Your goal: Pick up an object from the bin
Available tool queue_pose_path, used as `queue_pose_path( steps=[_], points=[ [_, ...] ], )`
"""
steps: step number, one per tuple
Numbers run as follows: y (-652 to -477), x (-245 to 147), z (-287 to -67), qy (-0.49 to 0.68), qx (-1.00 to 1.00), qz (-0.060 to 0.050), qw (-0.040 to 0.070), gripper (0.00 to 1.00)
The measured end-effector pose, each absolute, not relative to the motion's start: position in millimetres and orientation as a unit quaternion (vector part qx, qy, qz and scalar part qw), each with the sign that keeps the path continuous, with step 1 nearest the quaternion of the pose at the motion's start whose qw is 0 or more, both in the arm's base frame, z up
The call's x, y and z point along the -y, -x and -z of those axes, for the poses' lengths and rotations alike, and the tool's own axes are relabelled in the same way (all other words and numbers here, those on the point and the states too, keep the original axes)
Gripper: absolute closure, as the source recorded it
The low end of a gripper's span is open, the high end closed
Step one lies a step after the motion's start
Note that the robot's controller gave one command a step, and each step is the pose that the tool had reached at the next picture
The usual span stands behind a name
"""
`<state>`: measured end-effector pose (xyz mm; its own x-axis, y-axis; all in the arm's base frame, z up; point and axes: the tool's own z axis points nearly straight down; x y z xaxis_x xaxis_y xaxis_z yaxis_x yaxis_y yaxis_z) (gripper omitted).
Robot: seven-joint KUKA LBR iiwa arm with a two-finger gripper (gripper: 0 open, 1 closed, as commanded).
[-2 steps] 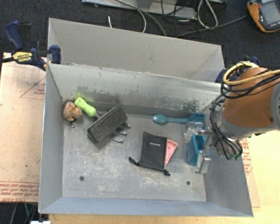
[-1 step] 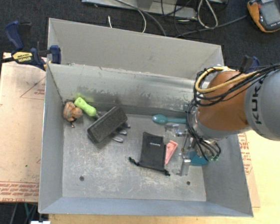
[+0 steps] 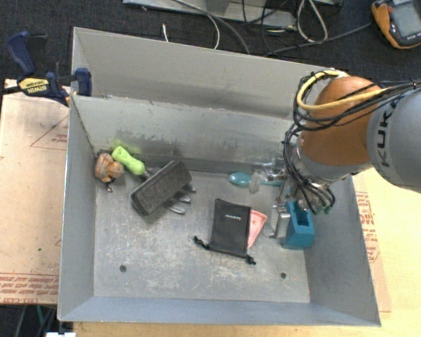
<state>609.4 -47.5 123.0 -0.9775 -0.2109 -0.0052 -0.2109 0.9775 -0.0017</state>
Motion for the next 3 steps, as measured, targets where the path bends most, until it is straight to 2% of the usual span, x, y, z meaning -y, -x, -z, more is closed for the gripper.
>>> queue_pose_path(
  steps=[1,2,3],
  points=[
    [-618.0,34,-114,0.129,-0.992,0.002,0.008,0.0],
    [-606.6,6,-102,0.154,-0.988,-0.001,0.003,0.0],
    [-617.0,4,-91,0.261,-0.965,0.001,0.005,0.0]
  ],
)
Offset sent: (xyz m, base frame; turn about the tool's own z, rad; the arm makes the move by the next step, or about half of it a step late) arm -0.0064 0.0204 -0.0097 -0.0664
